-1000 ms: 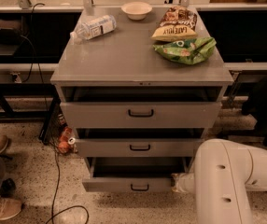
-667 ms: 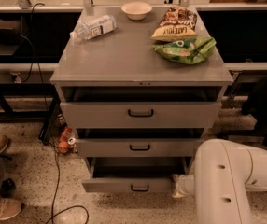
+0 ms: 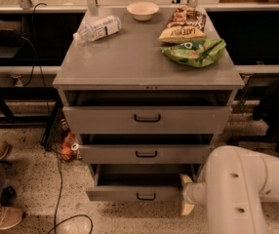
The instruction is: Open bottom drawer
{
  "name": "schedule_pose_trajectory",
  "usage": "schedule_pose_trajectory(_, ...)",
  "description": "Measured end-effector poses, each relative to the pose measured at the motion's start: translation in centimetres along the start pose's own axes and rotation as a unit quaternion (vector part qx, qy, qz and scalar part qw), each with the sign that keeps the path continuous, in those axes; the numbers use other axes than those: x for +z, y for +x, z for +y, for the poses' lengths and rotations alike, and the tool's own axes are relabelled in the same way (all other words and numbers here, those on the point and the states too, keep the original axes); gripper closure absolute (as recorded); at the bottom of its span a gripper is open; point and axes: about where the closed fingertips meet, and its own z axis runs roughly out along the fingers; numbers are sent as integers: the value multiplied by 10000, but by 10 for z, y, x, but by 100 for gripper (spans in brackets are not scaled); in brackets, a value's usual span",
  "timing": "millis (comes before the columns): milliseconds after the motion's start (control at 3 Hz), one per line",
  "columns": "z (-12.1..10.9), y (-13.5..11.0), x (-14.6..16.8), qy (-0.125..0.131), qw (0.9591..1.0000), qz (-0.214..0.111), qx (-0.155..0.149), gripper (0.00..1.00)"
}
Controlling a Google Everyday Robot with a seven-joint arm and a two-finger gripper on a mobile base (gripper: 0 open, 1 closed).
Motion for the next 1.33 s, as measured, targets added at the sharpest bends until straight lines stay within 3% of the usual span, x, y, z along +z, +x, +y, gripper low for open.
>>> schedule_pose_trajectory(333, -2, -4, -15, 221, 9996, -157, 47, 0)
schedule_pose_trajectory(667, 0, -5, -52, 620, 9976, -315, 14, 0)
schedule_pose_trajectory(1000, 2, -9, -60, 747, 9963, -421, -87, 0)
schedule_pose_trajectory(1333, -9, -23, -50, 633, 9962, -565, -174, 0)
